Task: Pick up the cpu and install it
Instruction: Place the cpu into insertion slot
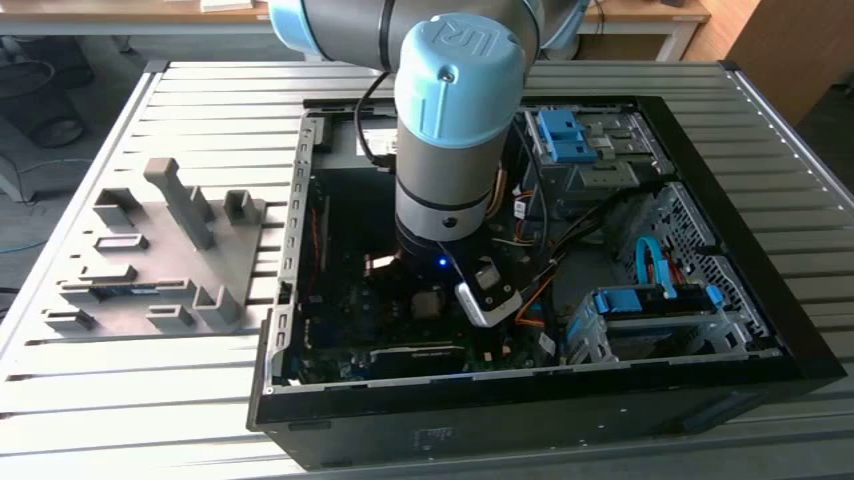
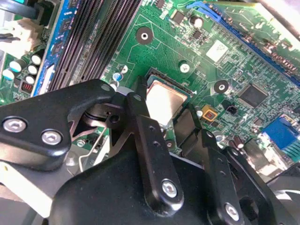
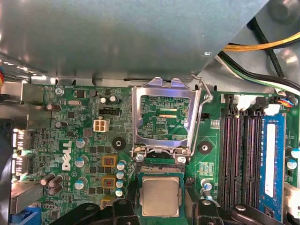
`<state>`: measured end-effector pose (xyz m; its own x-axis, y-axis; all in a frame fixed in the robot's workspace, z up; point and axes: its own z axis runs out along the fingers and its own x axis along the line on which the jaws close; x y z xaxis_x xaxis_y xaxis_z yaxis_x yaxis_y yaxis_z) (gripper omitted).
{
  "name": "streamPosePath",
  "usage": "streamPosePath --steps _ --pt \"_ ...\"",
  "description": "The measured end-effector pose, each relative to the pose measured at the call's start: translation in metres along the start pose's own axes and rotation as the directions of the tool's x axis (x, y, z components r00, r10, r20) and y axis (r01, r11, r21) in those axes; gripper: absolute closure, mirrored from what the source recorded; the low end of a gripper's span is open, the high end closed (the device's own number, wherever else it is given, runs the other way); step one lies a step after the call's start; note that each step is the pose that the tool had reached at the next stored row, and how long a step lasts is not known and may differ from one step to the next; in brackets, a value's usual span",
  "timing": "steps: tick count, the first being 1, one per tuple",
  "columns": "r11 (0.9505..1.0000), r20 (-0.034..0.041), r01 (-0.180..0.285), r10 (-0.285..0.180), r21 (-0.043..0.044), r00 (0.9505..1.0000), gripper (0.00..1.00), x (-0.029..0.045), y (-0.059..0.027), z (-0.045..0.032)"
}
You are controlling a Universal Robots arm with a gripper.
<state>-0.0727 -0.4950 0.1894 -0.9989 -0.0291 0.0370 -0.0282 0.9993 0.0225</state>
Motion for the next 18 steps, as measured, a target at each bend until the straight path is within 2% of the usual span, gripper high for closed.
streamPosePath --steps 4,18 --pt "0.9996 0.0005 -0.03 0.03 -0.0009 0.9996 0.53 0.0001 -0.0001 0.0009" --pt "0.9996 0.0009 -0.028 0.028 -0.001 0.9996 0.53 0.0014 -0.0022 0.0043"
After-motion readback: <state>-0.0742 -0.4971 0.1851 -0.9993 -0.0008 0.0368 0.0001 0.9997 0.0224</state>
